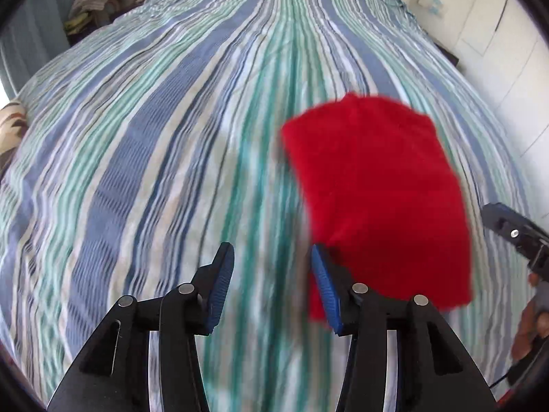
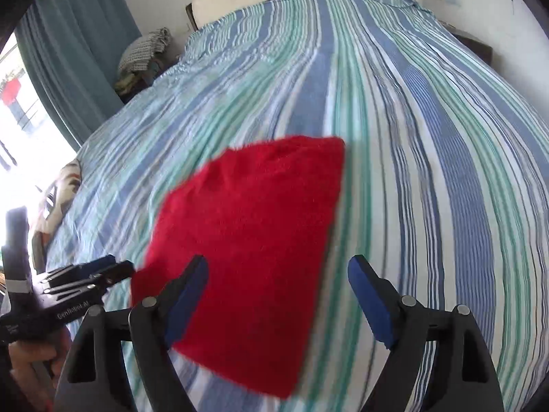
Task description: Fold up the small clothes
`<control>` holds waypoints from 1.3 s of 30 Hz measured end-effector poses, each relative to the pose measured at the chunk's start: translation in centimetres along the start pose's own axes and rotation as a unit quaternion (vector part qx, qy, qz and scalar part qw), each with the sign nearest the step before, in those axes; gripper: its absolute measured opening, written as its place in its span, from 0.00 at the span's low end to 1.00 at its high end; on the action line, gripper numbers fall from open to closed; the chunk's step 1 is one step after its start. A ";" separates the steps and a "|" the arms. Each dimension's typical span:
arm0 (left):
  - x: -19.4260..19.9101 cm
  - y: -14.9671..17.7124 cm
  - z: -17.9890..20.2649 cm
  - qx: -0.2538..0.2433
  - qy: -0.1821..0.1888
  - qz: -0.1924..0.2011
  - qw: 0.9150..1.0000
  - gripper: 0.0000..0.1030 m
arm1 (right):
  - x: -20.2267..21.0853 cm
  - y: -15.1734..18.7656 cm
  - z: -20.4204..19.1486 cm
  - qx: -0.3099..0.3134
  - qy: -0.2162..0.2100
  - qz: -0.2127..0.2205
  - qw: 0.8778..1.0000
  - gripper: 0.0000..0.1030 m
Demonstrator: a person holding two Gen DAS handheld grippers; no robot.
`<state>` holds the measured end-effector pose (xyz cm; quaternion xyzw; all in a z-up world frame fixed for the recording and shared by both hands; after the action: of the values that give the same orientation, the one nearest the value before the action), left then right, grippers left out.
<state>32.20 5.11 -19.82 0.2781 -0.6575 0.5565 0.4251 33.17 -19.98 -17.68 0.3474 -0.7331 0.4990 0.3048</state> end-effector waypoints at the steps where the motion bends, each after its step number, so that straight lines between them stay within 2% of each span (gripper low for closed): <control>1: 1.2 2.1 -0.3 -0.007 -0.013 0.007 1.000 0.60 | 1.2 2.0 0.8 0.005 0.008 0.001 1.000 0.81; 2: 2.7 4.0 -0.5 -0.015 -0.032 0.012 0.999 0.67 | 2.5 3.9 1.7 0.011 0.018 0.003 1.000 0.87; 4: 6.2 7.3 -0.1 -0.038 -0.081 0.032 0.995 0.91 | 5.3 7.8 3.0 0.025 0.036 0.006 0.999 0.91; 5: 8.0 8.6 0.3 -0.049 -0.102 0.042 0.993 0.95 | 6.7 9.6 3.5 0.029 0.042 0.004 0.999 0.91; 8: 13.0 11.1 2.2 -0.071 -0.135 0.067 0.986 0.97 | 10.9 14.1 3.8 0.039 0.047 -0.011 0.998 0.91; 12: 18.8 13.2 4.9 -0.071 -0.164 0.082 0.981 0.97 | 16.8 17.7 2.5 0.055 0.044 -0.012 0.997 0.91; 14: 20.8 14.1 5.8 -0.059 -0.138 0.085 0.985 0.97 | 19.2 18.7 1.5 0.059 0.041 -0.013 0.997 0.95; 17: 22.3 14.9 6.7 -0.045 -0.089 0.049 0.994 0.97 | 22.2 19.7 -0.1 0.071 0.039 -0.010 0.997 0.96; 23: 25.4 16.8 7.7 -0.064 -0.084 0.016 0.994 0.97 | 26.4 21.3 -3.0 0.089 0.025 -0.018 0.996 0.96; 25: 26.8 17.3 7.8 -0.063 -0.080 0.022 0.995 0.97 | 28.0 22.0 -3.9 0.100 0.016 -0.014 0.995 0.96; 31: 30.1 18.0 8.7 -0.063 -0.068 0.042 0.995 0.97 | 31.2 23.2 -5.0 0.115 0.028 -0.007 0.993 0.96; 39: 30.8 18.4 8.6 -0.054 -0.066 0.050 0.995 1.00 | 33.7 23.2 -5.1 0.116 0.041 0.026 0.992 0.96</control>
<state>-0.31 4.30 -2.35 0.2579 -0.7262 0.5211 0.3667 -4.50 -16.02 -1.43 0.3402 -0.6664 0.6020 0.2789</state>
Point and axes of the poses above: each gripper's, at about its wrist camera, not at the fingertips, and x roughly against the way its jaws point, z to its right, y to its underside, the point moved 7 cm from there along -x, roughly the way its jaws point, and after that the axes turned 10 degrees about -x, right-handed, at the moved point
